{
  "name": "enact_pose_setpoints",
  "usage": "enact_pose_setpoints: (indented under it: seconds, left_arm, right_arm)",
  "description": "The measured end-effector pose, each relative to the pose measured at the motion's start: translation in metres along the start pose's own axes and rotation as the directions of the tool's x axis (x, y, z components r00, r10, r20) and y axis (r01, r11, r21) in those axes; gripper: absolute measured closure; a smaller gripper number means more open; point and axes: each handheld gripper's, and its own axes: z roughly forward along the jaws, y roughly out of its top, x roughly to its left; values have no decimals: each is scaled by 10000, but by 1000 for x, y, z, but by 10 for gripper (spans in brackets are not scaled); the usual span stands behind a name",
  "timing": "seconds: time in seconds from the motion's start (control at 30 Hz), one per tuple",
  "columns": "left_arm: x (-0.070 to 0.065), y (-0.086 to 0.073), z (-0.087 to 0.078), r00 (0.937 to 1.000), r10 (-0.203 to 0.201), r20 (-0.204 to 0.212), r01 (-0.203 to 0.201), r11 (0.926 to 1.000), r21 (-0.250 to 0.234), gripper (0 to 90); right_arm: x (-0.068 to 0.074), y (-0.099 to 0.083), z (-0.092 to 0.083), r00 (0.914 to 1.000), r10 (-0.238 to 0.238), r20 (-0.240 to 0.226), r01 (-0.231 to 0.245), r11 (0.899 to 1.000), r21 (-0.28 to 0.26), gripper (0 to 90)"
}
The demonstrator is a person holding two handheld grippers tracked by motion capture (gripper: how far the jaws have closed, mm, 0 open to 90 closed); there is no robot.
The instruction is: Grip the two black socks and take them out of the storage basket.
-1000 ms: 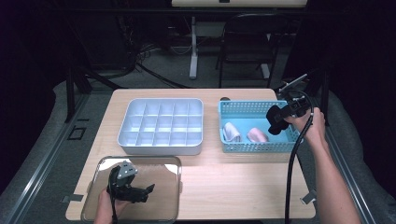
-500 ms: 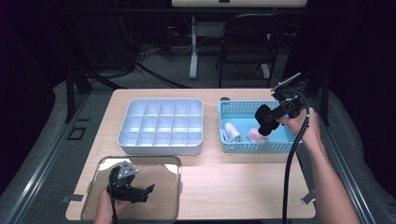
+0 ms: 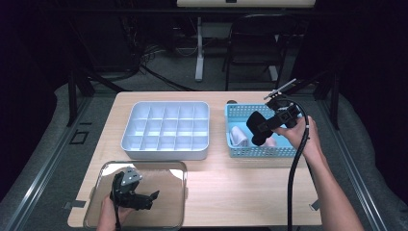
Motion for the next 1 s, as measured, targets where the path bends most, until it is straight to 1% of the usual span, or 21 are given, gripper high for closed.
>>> enact_pose_setpoints:
  seconds: [0.07, 0.1, 0.13, 0.3, 0.33, 0.43, 0.47, 0.53, 0.63, 0.73, 0.77, 0.8, 0.87, 0.93, 0.97, 1.0]
  left_arm:
    - [0, 0, 0, 10000, -43, -3, 43, 10000, -38, 1]
    - [0, 0, 0, 10000, -19, -10, 19, 10000, -28, 1]
    - [-1, 0, 0, 10000, 7, -39, -7, 10000, -22, 1]
    - [-2, 1, -1, 10000, 62, -60, -62, 10000, -10, 2]
    - [-2, 1, -1, 10000, 50, -70, -50, 10000, -36, 2]
    - [-3, 0, -1, 9999, 52, -96, -52, 10000, -14, 2]
    - [-3, 0, -1, 9999, 55, -95, -55, 10000, -34, 2]
    - [-3, 0, -1, 9999, 95, -108, -95, 10000, -7, 2]
    - [-2, 1, -1, 9999, 90, -91, -90, 10000, 26, 2]
    - [-4, 1, -1, 9999, 81, -87, -80, 9999, 70, 2]
    - [-5, 1, -1, 9998, 157, -108, -156, 9998, 135, 2]
    - [-6, 2, -1, 9997, 190, -120, -188, 9997, 148, 2]
    - [-6, 2, -1, 9996, 238, -132, -236, 9996, 179, 2]
    - [-6, 1, -2, 9997, 192, -167, -190, 9998, 104, 2]
    - [-5, 1, -2, 9997, 197, -166, -195, 9997, 113, 2]
    - [-5, 1, -2, 9997, 181, -141, -179, 9998, 118, 2]
  right_arm:
    - [8, 0, -1, 9999, -105, -123, 104, 9999, -71, 616]
    - [12, -1, -2, 9996, -250, -113, 250, 9997, 4, 616]
    - [17, -1, -3, 9991, -374, -185, 373, 9993, -53, 617]
    - [34, -3, -4, 9958, -776, -484, 769, 9969, -149, 617]
    - [38, -4, -3, 9951, -790, -592, 774, 9966, -288, 617]
    - [45, -5, -1, 9916, -1060, -747, 1054, 9944, -113, 617]
    - [49, -5, 1, 9905, -1115, -800, 1105, 9937, -176, 617]
    - [53, -7, 3, 9881, -1261, -878, 1254, 9920, -134, 617]
    - [60, -9, 8, 9849, -1375, -1056, 1373, 9905, -95, 617]
    - [66, -12, 13, 9801, -1390, -1420, 1375, 9903, -202, 617]
    - [69, -13, 16, 9792, -1399, -1470, 1386, 9902, -185, 617]
    - [71, -15, 20, 9764, -1457, -1593, 1462, 9892, -82, 617]
    - [75, -17, 26, 9748, -1428, -1712, 1441, 9895, -51, 617]
    - [80, -21, 33, 9732, -1440, -1790, 1466, 9892, 12, 617]
    - [81, -22, 34, 9726, -1543, -1738, 1566, 9877, -6, 617]
    - [82, -23, 34, 9738, -1498, -1710, 1500, 9886, -116, 618]
